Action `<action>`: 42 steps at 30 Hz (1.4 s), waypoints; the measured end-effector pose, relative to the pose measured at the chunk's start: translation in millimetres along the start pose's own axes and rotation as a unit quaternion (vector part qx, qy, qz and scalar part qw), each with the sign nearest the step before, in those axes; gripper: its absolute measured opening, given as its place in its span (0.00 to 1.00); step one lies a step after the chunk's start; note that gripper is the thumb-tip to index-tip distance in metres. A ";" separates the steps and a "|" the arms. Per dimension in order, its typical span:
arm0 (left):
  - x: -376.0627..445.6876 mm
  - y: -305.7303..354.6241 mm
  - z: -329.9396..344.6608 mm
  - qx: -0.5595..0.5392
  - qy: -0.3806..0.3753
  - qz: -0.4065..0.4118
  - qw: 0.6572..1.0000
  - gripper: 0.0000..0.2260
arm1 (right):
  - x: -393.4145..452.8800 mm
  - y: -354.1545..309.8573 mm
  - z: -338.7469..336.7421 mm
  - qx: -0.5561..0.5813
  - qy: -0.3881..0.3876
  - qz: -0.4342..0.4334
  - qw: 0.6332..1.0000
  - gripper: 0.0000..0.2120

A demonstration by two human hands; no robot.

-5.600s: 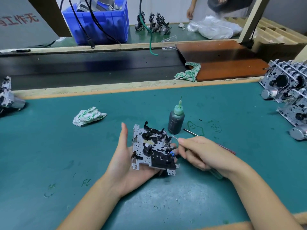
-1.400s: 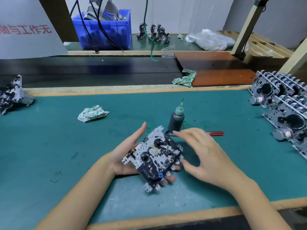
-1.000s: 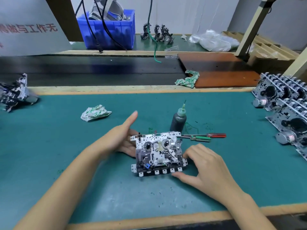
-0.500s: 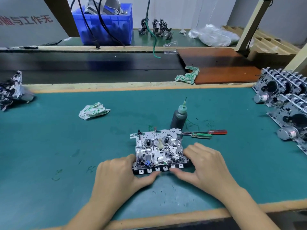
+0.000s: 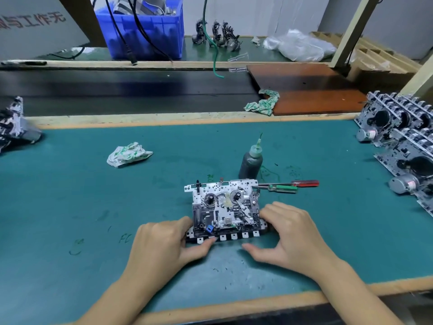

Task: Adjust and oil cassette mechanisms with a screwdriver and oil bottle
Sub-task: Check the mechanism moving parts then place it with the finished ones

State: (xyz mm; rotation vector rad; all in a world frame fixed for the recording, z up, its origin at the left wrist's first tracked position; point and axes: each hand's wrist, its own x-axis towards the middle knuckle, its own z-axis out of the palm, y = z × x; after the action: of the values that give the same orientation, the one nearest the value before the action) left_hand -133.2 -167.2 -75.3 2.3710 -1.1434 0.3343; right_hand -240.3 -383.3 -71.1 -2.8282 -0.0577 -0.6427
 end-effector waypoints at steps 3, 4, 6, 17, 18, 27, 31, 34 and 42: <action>-0.1 -0.7 -1.6 0.000 0.002 0.019 1.000 0.24 | -0.3 -1.2 -0.9 0.004 -0.007 0.004 1.000 0.24; 0.0 -0.2 -2.7 -0.002 -0.003 0.029 1.000 0.25 | 0.2 -2.0 -0.9 0.005 -0.006 0.011 1.000 0.23; 0.0 4.7 -3.8 -0.005 -0.008 0.027 1.000 0.27 | 0.5 -2.7 -0.2 0.024 0.000 0.026 0.999 0.21; 2.5 6.5 1.3 0.017 -0.009 -0.013 1.000 0.30 | -1.3 -4.8 -1.1 0.063 -0.003 0.038 0.997 0.20; 3.8 5.2 0.6 0.008 -0.020 0.001 1.000 0.31 | -1.7 -3.9 -0.6 0.062 0.000 0.042 0.997 0.19; 1.3 3.3 -3.4 -0.020 -0.013 0.089 0.996 0.23 | -3.3 -3.5 0.9 0.037 0.004 0.061 0.997 0.25; 0.8 3.0 -3.0 -0.015 -0.001 0.081 0.997 0.22 | -4.7 1.3 -2.0 0.039 -0.009 0.021 0.999 0.23; 1.1 2.1 -2.6 0.007 0.010 0.061 0.998 0.23 | -5.1 -2.8 0.4 0.023 0.007 0.023 0.999 0.25; 0.9 3.4 -1.8 0.005 0.027 0.051 0.998 0.23 | -5.6 -1.7 -0.6 0.043 -0.004 0.038 0.998 0.25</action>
State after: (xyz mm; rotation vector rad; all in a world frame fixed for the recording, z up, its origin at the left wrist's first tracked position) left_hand -135.4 -168.7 -72.3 2.3031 -1.2439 0.4373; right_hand -245.7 -381.7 -72.5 -2.7364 0.0209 -0.5979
